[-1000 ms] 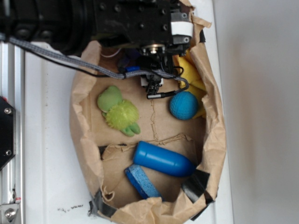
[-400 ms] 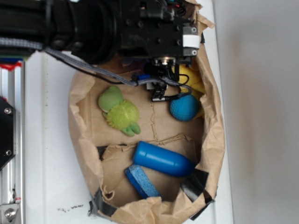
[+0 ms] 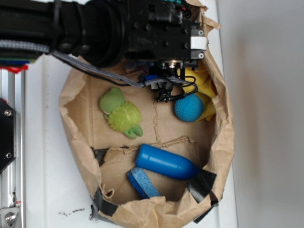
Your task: Grab the gray animal.
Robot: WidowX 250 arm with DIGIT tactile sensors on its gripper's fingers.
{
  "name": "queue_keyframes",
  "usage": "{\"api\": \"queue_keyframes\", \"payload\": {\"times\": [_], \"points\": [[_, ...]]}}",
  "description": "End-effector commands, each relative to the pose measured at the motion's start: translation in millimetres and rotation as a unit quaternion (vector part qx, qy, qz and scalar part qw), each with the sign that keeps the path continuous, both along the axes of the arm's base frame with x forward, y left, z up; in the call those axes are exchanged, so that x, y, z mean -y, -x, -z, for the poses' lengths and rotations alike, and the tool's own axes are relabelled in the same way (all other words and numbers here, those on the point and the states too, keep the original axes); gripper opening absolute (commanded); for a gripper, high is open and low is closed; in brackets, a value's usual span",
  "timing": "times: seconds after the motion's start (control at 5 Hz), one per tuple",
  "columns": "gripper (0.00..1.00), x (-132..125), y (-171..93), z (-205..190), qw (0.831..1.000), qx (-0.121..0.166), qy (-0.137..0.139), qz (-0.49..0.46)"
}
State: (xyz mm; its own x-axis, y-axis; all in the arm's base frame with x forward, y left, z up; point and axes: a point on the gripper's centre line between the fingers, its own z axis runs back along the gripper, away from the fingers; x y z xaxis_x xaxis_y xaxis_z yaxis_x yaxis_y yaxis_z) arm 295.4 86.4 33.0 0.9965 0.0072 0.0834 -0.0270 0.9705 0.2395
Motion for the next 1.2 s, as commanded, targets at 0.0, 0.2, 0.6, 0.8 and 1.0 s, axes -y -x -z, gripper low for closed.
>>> {"api": "queue_keyframes", "payload": {"times": [0.0,0.2,0.6,0.8,1.0], "points": [[0.00,-2,2,-17,1.000,0.015,-0.004,0.000],[0.00,5,12,-32,1.000,0.017,0.003,0.013],[0.00,32,47,-76,0.995,0.041,0.037,0.082],[0.00,49,49,-92,0.994,0.035,0.045,0.096],[0.00,71,39,-103,0.995,0.018,0.042,0.088]]}}
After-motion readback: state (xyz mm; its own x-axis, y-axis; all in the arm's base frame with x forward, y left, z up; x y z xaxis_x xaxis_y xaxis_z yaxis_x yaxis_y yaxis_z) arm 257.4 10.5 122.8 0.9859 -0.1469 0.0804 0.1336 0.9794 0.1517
